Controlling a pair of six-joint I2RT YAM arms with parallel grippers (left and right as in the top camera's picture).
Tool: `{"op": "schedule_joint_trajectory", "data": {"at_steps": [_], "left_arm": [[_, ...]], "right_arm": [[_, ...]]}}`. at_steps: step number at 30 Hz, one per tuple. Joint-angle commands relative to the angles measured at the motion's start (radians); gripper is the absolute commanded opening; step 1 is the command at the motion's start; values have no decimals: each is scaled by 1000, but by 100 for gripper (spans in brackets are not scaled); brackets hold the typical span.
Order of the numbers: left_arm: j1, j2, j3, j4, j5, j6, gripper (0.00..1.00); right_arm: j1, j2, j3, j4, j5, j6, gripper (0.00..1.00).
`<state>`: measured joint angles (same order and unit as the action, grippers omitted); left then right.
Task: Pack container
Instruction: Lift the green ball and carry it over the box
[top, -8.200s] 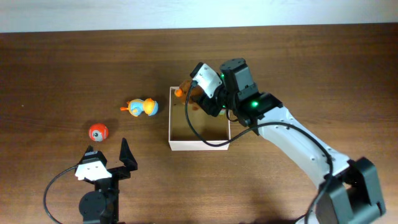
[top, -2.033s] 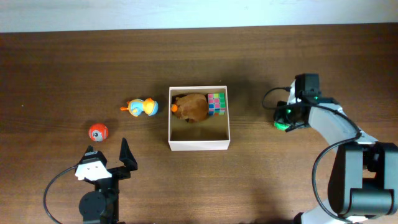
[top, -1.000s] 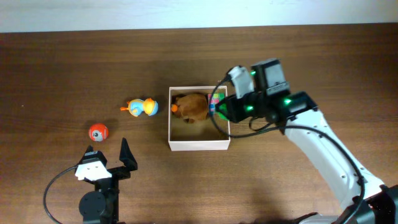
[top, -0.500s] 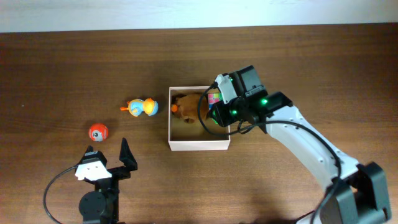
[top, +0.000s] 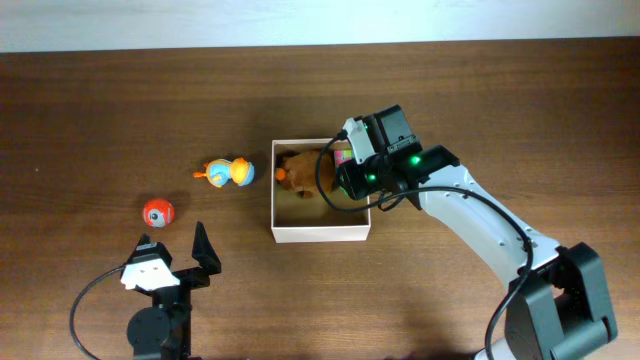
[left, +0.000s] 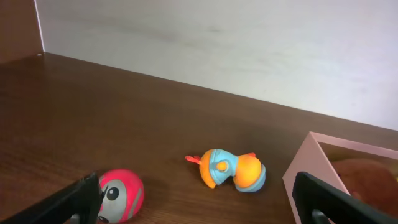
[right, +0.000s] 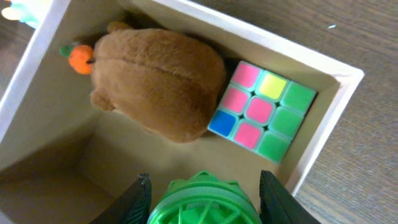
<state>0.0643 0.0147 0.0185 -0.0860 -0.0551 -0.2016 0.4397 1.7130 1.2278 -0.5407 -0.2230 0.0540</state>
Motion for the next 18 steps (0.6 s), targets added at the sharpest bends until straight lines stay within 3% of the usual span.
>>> {"op": "schedule_joint_trajectory", "data": {"at_steps": [1,18], "left_arm": [[4,-10,-5,-1,14,13,99],[4,-10,-5,-1,14,13,99]], "right_arm": [[5,30,22,11,34,-14,38],[6,61,22,41,40,-21,37]]}}
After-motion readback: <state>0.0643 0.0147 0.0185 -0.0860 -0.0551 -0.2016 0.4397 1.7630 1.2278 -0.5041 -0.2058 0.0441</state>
